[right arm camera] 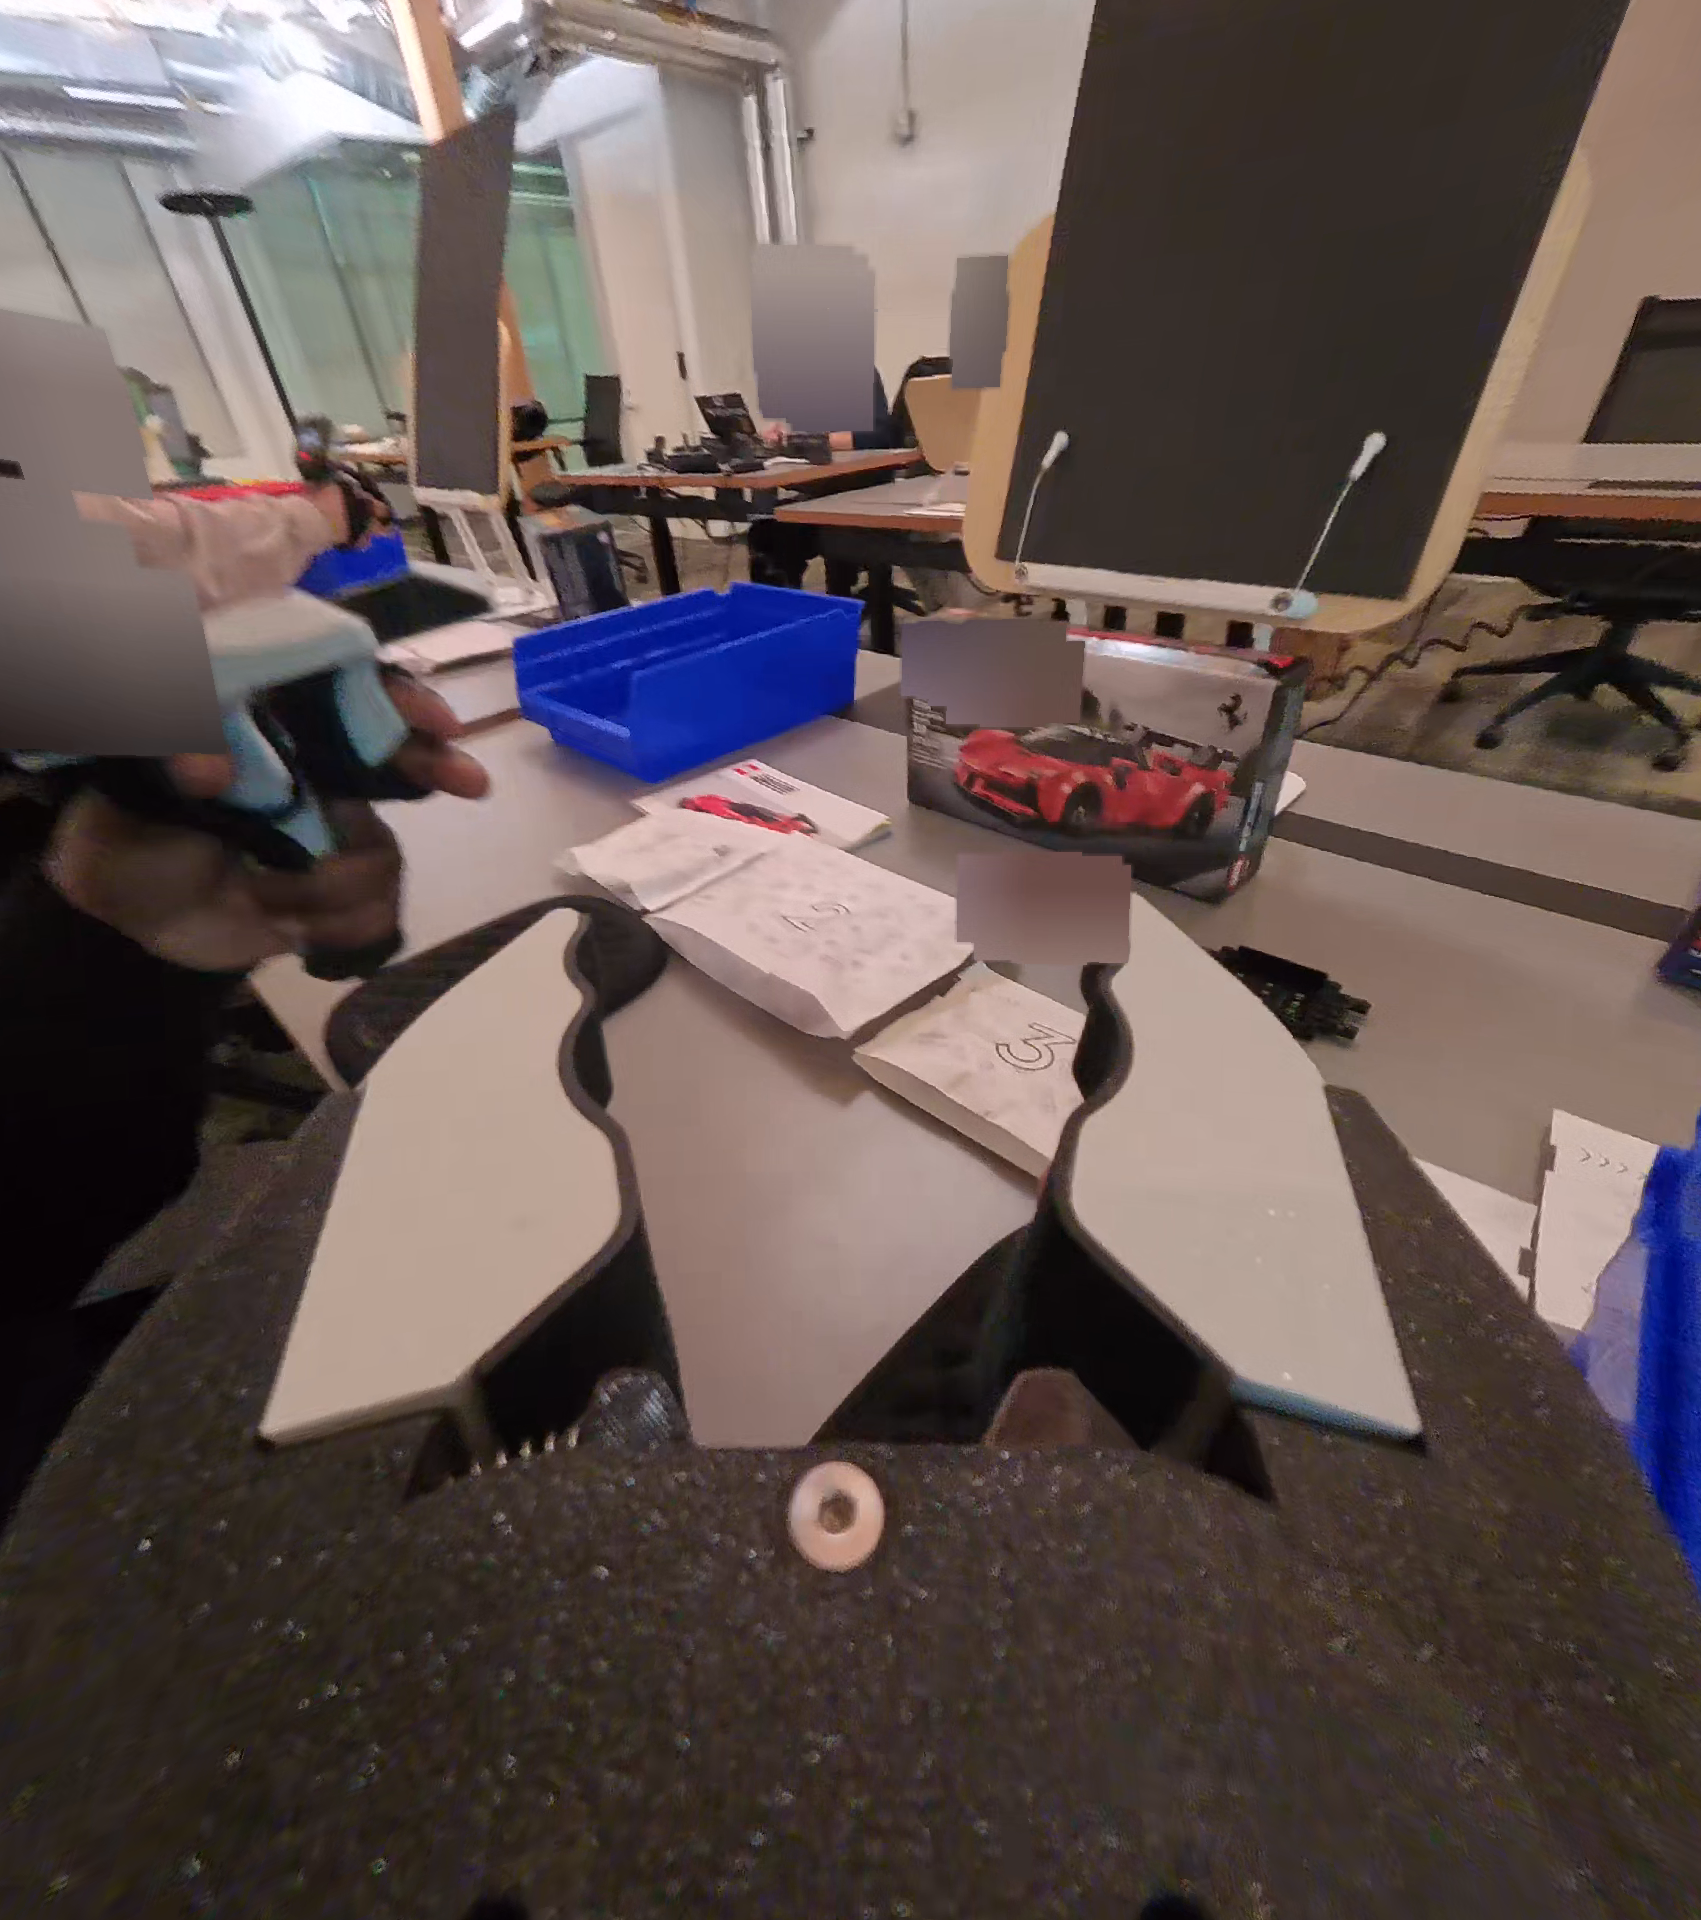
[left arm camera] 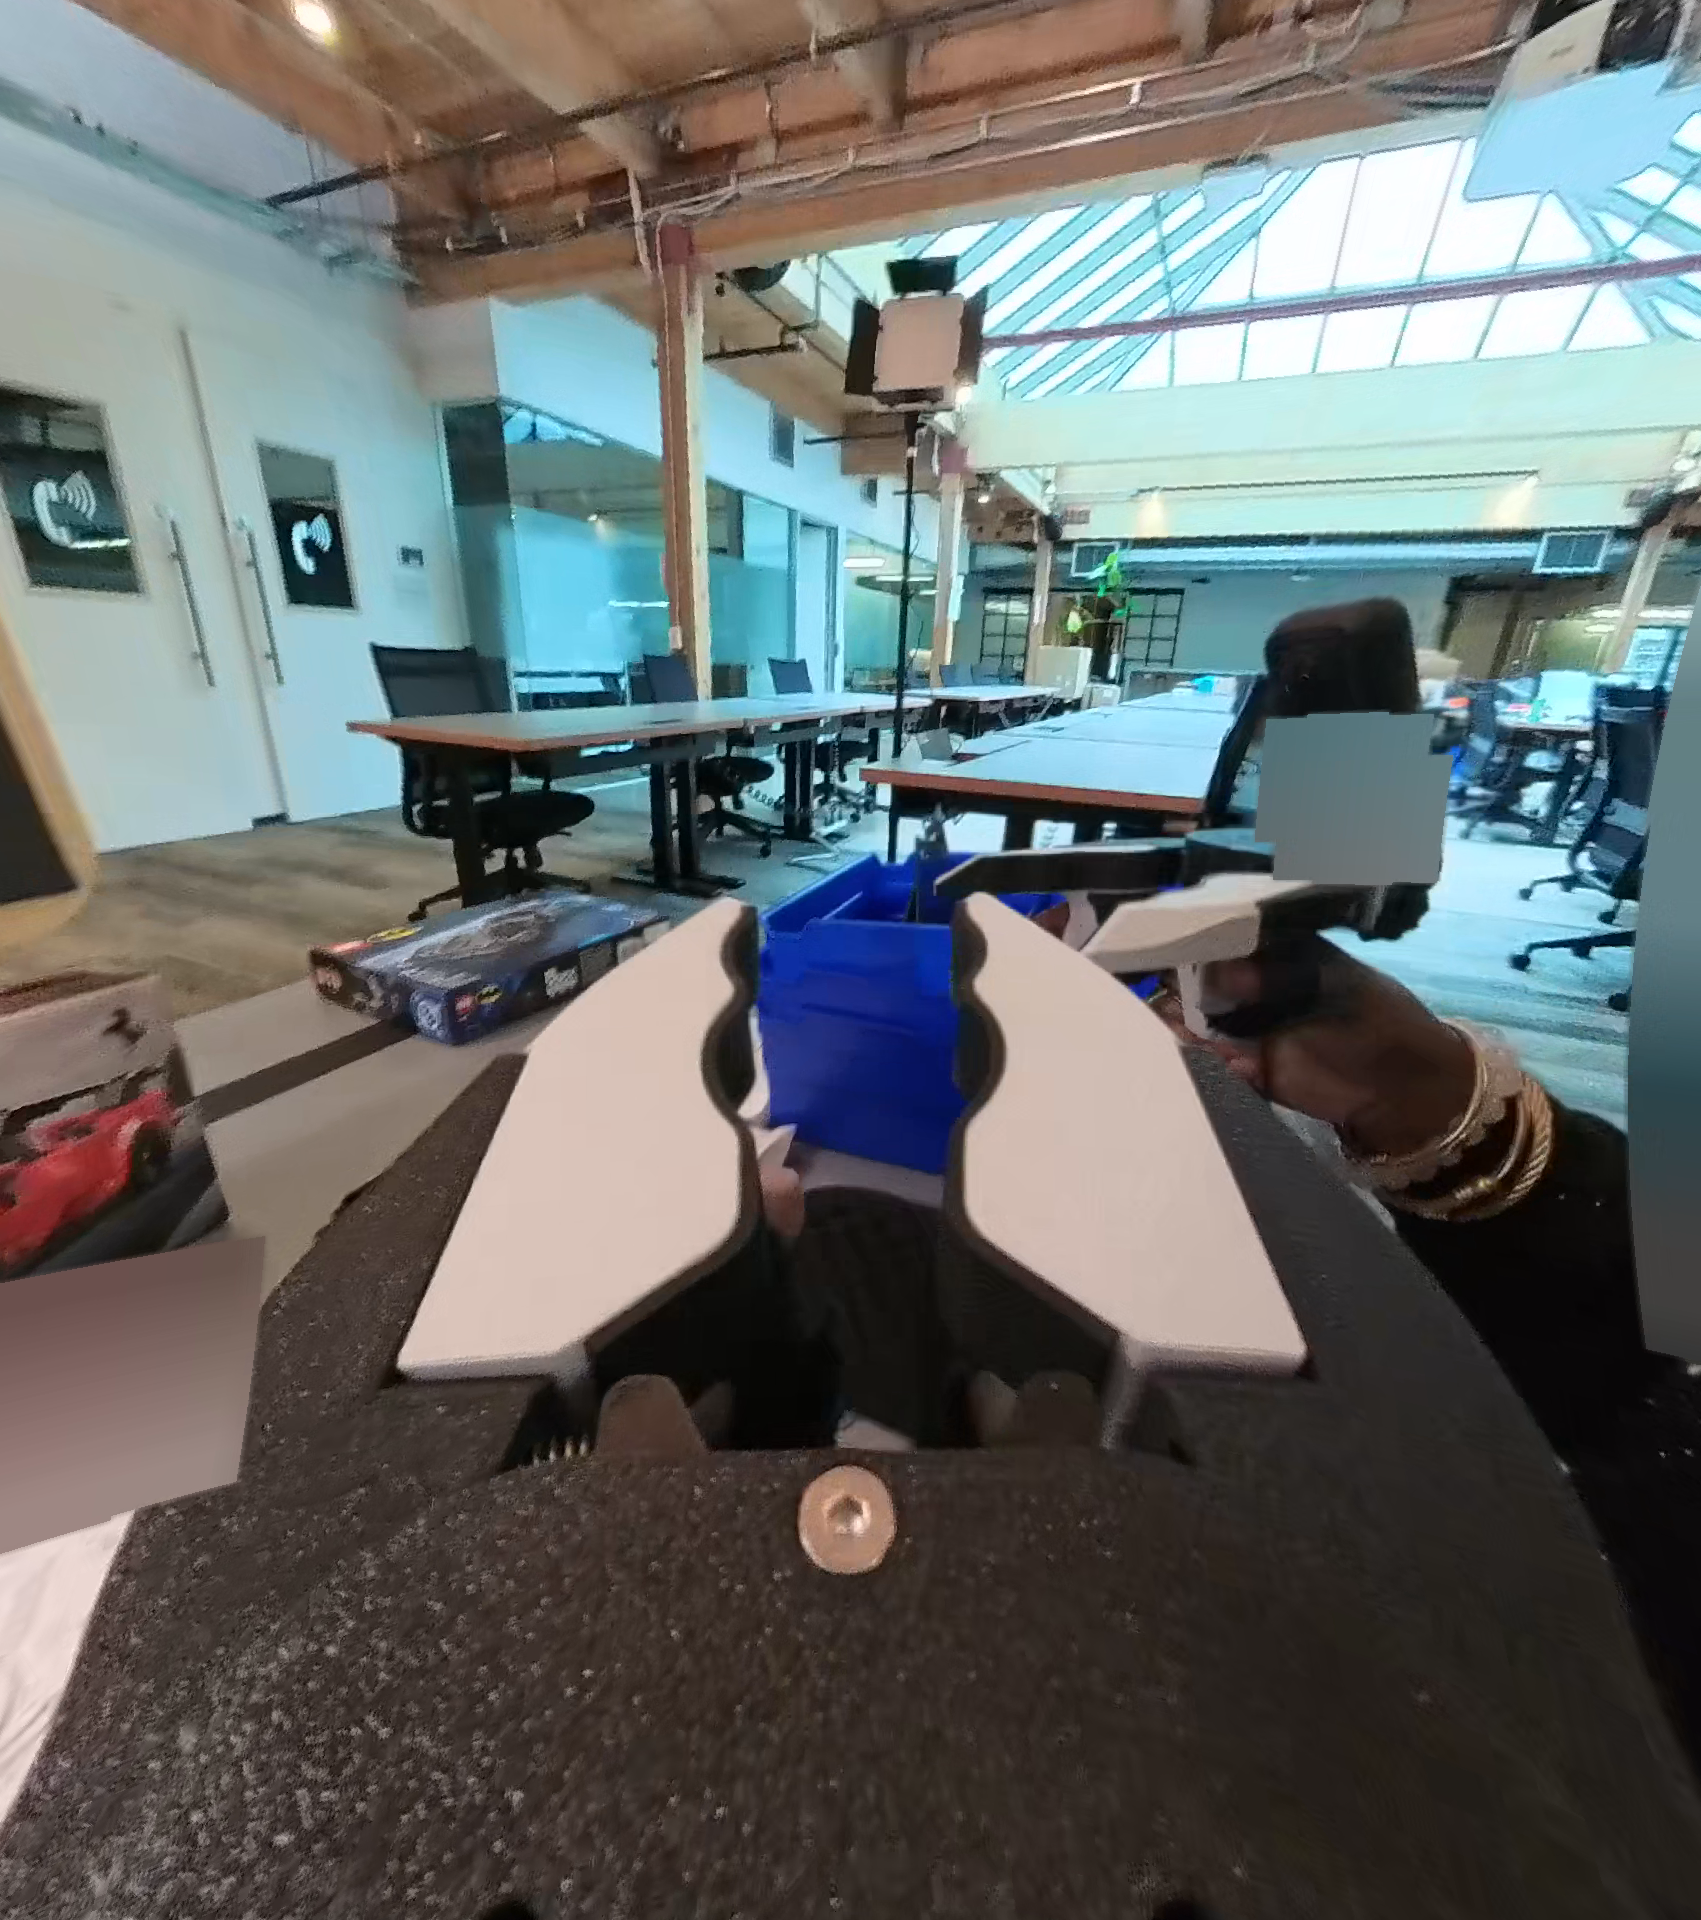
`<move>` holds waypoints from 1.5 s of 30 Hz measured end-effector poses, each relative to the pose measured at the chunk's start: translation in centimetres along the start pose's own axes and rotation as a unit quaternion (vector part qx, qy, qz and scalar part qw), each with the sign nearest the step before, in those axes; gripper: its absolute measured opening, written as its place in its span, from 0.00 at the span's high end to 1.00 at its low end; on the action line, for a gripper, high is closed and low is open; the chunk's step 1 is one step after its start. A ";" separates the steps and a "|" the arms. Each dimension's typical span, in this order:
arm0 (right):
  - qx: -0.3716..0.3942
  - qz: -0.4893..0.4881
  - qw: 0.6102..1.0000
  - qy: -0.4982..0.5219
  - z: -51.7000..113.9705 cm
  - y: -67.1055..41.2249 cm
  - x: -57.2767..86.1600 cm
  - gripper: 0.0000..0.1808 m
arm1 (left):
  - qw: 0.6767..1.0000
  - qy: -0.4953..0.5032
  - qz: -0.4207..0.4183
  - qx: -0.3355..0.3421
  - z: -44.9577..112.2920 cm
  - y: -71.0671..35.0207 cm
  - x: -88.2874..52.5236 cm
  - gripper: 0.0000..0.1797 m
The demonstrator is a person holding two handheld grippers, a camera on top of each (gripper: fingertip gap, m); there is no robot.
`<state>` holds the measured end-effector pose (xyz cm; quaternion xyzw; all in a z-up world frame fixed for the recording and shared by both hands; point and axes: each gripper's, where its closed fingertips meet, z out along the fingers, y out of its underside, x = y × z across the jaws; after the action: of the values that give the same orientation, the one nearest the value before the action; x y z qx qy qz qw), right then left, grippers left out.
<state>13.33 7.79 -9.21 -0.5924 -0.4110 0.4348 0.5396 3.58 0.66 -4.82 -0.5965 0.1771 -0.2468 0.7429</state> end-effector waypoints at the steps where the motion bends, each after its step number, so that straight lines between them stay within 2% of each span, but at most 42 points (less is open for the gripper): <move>1: 0.001 -0.004 1.000 0.003 0.5 0.7 -0.3 0.53 | 1.000 -0.011 -0.001 -0.008 -0.8 0.0 -0.5 0.83; 4: 0.014 0.015 0.999 -0.046 3.0 1.3 -2.5 0.60 | 1.000 -0.029 0.001 -0.012 -2.9 -0.8 -1.1 0.87; 7: 0.007 -0.009 0.999 -0.040 5.5 1.9 -3.2 0.61 | 0.997 -0.050 0.029 -0.045 -3.8 -1.0 -2.3 0.82; 9: -0.015 -0.020 0.999 -0.033 7.1 2.8 -3.2 0.55 | 0.992 -0.073 0.058 -0.082 -3.5 -0.6 -4.1 0.73; 10: -0.025 -0.020 0.999 -0.034 8.0 3.2 -3.0 0.49 | 0.990 -0.077 0.067 -0.095 -3.2 -0.6 -5.0 0.70; 11: -0.032 -0.019 0.999 -0.040 8.8 3.4 -2.9 0.43 | 0.989 -0.074 0.075 -0.101 -2.8 -0.7 -5.9 0.68; 13: -0.038 -0.019 0.998 -0.050 10.2 3.7 -2.6 0.41 | 0.988 -0.065 0.083 -0.109 -1.9 -1.2 -7.9 0.68; 20: -0.048 -0.016 0.997 -0.061 13.4 0.7 -0.8 0.47 | 0.976 -0.153 0.059 -0.143 -2.9 -4.1 -14.6 0.67; 24: -0.072 -0.052 0.995 -0.054 12.8 2.2 -1.6 0.48 | 0.975 -0.170 0.061 -0.126 -5.6 -2.5 -13.6 0.67; 27: -0.066 -0.069 0.994 -0.059 10.4 4.5 -4.9 0.39 | 0.980 -0.139 0.095 -0.106 -6.5 -0.8 -10.5 0.67; 28: -0.059 -0.066 0.994 -0.059 9.3 5.0 -6.2 0.39 | 0.980 -0.130 0.110 -0.104 -6.4 -0.5 -9.4 0.69; 31: -0.093 -0.020 0.995 -0.034 6.4 7.4 -8.8 0.36 | 0.972 -0.112 0.114 -0.173 -5.9 1.1 -7.2 0.66; 34: -0.062 -0.020 0.998 0.014 2.5 7.7 -10.1 0.40 | 0.976 -0.018 0.092 -0.194 -5.0 1.6 -2.3 0.63; 37: -0.053 -0.037 0.997 0.048 -0.6 6.5 -10.2 0.44 | 0.976 0.001 0.115 -0.186 -4.3 2.4 0.2 0.63; 40: -0.089 -0.119 0.985 0.091 -4.5 2.7 -8.6 0.43 | 0.978 0.019 0.088 -0.186 -4.1 4.4 2.9 0.62; 42: -0.113 -0.193 0.962 0.154 -7.9 -1.6 -5.3 0.41 | 0.980 0.033 0.075 -0.181 -4.0 5.8 4.3 0.62; 45: -0.148 -0.221 0.945 0.189 -10.9 -8.1 0.8 0.41 | 0.976 0.035 0.068 -0.202 -2.4 8.1 3.8 0.62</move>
<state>23.90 6.13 -0.77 -0.6308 -0.4820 0.1189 0.5964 6.61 -2.13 -13.17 -0.7118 0.2896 -0.1756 0.6154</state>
